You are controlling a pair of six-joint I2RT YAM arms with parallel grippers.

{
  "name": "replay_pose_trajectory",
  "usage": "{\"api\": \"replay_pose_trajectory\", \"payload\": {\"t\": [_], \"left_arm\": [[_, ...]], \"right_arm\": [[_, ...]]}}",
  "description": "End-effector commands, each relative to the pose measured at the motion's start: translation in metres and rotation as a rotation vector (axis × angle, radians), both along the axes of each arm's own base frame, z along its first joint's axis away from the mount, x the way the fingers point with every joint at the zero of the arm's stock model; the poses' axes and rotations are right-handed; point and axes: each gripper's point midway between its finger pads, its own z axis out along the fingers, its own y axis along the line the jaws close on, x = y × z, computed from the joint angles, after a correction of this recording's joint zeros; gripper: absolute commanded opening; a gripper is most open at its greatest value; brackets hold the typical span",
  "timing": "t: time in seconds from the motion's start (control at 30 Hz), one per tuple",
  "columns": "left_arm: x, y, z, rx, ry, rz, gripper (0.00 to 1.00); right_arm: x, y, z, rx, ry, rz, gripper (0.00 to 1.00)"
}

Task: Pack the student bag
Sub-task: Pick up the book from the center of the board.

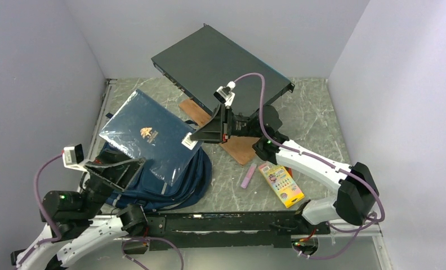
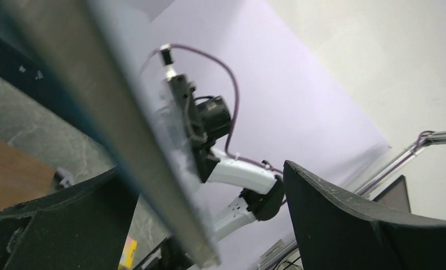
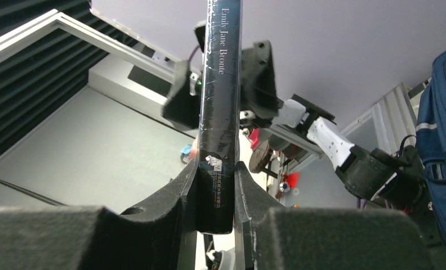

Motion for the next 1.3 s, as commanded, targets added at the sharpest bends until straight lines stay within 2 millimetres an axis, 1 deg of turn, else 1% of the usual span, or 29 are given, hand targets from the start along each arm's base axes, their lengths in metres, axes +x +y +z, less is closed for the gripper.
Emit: {"api": "replay_pose_trajectory", "payload": {"t": [0.0, 0.07, 0.1, 0.13, 0.17, 0.23, 0.37, 0.43, 0.53, 0.73, 0.8, 0.97, 1.07, 1.13, 1.27], "left_arm": [[-0.004, 0.005, 0.022, -0.026, -0.031, 0.003, 0.94], [0.007, 0.011, 0.006, -0.053, 0.115, 0.025, 0.83], [0.013, 0.015, -0.005, -0.061, 0.180, 0.050, 0.76], [0.020, 0.019, -0.014, -0.071, 0.229, 0.083, 0.68], [0.022, 0.021, -0.020, -0.084, 0.248, 0.096, 0.61], [0.030, 0.028, -0.029, -0.126, 0.287, 0.137, 0.52], [0.033, 0.041, -0.031, -0.227, 0.296, 0.164, 0.28], [0.033, 0.043, -0.031, -0.250, 0.309, 0.162, 0.18], [0.032, 0.044, -0.027, -0.259, 0.325, 0.156, 0.00], [0.029, 0.044, -0.010, -0.261, 0.287, 0.148, 0.00], [0.027, 0.045, -0.004, -0.277, 0.265, 0.138, 0.00], [0.026, 0.046, 0.002, -0.325, 0.244, 0.123, 0.00], [0.026, 0.044, 0.003, -0.325, 0.237, 0.120, 0.00], [0.027, 0.044, 0.002, -0.323, 0.235, 0.127, 0.00], [0.029, 0.040, 0.001, -0.339, 0.209, 0.129, 0.00]], "right_arm": [[-0.017, -0.010, 0.045, 0.153, -0.142, -0.056, 0.00], [-0.020, -0.008, 0.045, 0.162, -0.156, -0.067, 0.00], [-0.021, -0.008, 0.045, 0.167, -0.168, -0.081, 0.00], [-0.020, -0.007, 0.044, 0.165, -0.190, -0.106, 0.00], [-0.019, -0.006, 0.042, 0.155, -0.193, -0.126, 0.00], [-0.015, 0.000, 0.033, 0.114, -0.189, -0.175, 0.00], [-0.019, 0.004, 0.028, 0.101, -0.185, -0.179, 0.01], [-0.019, 0.001, 0.027, 0.116, -0.161, -0.201, 0.15], [-0.021, -0.001, 0.026, 0.135, -0.132, -0.281, 0.36], [-0.037, 0.013, 0.022, 0.167, -0.060, -0.365, 0.65], [-0.041, 0.021, 0.020, 0.161, -0.031, -0.383, 0.70], [-0.057, 0.040, 0.020, 0.193, 0.033, -0.360, 0.70], [-0.063, 0.052, 0.017, 0.199, 0.068, -0.349, 0.65], [-0.068, 0.055, 0.014, 0.195, 0.088, -0.363, 0.63], [-0.069, 0.053, 0.007, 0.207, 0.124, -0.432, 0.62]]}}
